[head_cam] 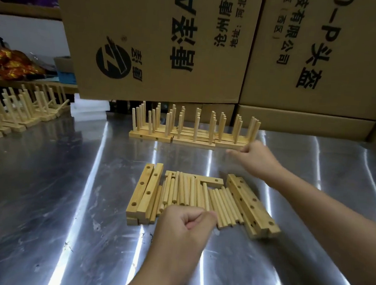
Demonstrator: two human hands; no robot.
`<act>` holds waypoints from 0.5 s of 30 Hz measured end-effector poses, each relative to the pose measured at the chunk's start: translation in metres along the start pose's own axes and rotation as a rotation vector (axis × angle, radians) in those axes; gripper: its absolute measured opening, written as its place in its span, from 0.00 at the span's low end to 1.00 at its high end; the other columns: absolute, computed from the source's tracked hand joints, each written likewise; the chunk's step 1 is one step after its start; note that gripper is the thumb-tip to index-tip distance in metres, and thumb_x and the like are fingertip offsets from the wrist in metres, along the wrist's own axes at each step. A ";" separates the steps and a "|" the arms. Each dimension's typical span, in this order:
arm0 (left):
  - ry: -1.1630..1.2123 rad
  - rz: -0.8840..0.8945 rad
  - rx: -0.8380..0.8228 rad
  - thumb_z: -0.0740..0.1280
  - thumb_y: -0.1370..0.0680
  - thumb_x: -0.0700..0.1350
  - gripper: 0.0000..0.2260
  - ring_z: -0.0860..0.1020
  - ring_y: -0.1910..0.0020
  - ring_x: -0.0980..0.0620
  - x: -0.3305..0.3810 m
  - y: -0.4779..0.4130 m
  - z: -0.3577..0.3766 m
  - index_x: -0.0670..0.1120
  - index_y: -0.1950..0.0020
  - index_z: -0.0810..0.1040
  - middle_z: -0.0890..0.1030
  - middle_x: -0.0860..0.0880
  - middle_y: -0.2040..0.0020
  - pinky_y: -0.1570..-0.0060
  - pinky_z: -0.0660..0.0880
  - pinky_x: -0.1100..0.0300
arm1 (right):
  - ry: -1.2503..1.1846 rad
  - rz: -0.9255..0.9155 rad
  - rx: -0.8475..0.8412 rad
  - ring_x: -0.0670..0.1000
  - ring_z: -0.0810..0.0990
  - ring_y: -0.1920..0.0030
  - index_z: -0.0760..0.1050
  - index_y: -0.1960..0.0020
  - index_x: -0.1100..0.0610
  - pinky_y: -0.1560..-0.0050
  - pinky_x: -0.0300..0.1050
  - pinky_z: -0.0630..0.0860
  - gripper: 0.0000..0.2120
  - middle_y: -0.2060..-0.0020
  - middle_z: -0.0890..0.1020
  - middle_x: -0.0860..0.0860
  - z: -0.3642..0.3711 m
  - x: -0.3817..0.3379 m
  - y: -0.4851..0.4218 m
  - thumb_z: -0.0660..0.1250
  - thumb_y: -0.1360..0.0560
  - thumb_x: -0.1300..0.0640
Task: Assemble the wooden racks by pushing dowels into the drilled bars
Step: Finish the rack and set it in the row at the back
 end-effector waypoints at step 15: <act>-0.256 0.303 0.234 0.67 0.19 0.45 0.25 0.61 0.76 0.52 0.043 0.008 -0.050 0.43 0.72 0.61 0.61 0.49 0.77 0.70 0.61 0.64 | 0.041 0.030 0.241 0.45 0.77 0.65 0.73 0.62 0.55 0.66 0.46 0.68 0.27 0.70 0.79 0.45 -0.040 0.057 0.189 0.59 0.16 0.36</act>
Point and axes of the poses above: each hand's wrist, its own y-axis away from the middle knuckle, its own z-axis out of the palm, x = y × z, the point moved 9 cm from there along -y, towards the middle knuckle
